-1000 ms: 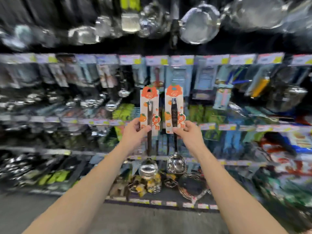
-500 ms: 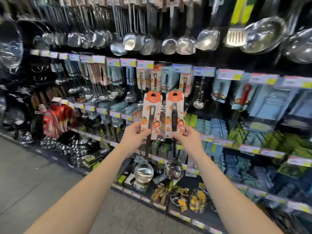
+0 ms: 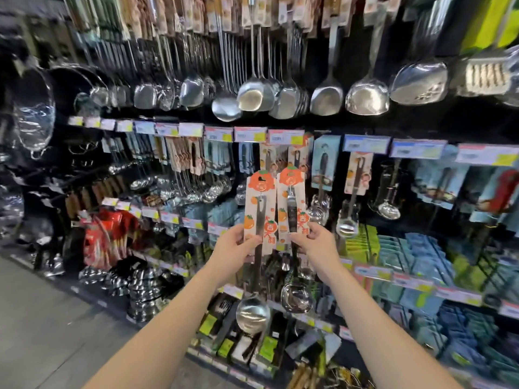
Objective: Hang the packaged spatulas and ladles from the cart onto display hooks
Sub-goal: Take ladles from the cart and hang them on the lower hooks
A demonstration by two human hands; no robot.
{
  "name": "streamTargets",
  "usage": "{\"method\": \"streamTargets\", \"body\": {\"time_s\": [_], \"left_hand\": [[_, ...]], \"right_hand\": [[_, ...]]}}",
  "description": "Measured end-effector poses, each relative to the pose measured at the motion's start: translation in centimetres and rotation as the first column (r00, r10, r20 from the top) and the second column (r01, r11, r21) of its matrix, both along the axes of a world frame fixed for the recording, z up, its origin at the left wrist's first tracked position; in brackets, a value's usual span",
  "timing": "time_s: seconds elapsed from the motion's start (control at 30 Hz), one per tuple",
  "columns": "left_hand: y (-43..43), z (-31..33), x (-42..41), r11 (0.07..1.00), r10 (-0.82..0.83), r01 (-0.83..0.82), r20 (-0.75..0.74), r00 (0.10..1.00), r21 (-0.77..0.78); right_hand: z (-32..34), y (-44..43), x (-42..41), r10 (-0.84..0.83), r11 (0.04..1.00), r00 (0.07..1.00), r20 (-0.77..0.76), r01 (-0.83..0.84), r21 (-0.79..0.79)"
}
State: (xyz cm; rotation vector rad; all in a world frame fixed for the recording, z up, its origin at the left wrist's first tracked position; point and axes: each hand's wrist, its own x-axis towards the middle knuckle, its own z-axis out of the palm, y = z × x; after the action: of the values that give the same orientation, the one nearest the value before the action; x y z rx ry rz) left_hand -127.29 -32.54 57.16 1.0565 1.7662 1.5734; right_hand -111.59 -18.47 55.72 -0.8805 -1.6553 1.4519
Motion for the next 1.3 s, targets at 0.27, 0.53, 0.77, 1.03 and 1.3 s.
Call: {"method": "streamTargets", "body": {"time_s": [0.27,0.53,0.77,1.03,1.3], "left_hand": [[5.2,1.0,-6.5,0.994,-0.098,0.099,-0.035,0.995,0.042],[9.1,1.4,-12.5,0.974,-0.216,0.218,-0.048,0.975,0.054],[11.9,2.1,-16.3,0.941,-0.332,0.336,-0.086,0.939,0.032],[13.3,2.1,-18.1,0.911,-0.404,0.406,-0.048,0.914,0.075],[15.1,2.1,-18.5,0.901,-0.426,0.432,-0.106,0.899,0.048]], "right_hand": [[0.5,4.3,-5.7,-0.077,0.997,0.995,0.068,0.076,0.014],[1.7,7.4,-10.3,-0.236,0.971,0.972,0.016,0.234,0.051],[2.5,8.5,-13.0,-0.313,0.946,0.949,-0.039,0.315,0.072],[1.7,10.4,-14.5,-0.349,0.937,0.936,-0.035,0.35,0.015],[0.3,12.0,-15.3,-0.284,0.958,0.958,-0.044,0.285,0.016]]}}
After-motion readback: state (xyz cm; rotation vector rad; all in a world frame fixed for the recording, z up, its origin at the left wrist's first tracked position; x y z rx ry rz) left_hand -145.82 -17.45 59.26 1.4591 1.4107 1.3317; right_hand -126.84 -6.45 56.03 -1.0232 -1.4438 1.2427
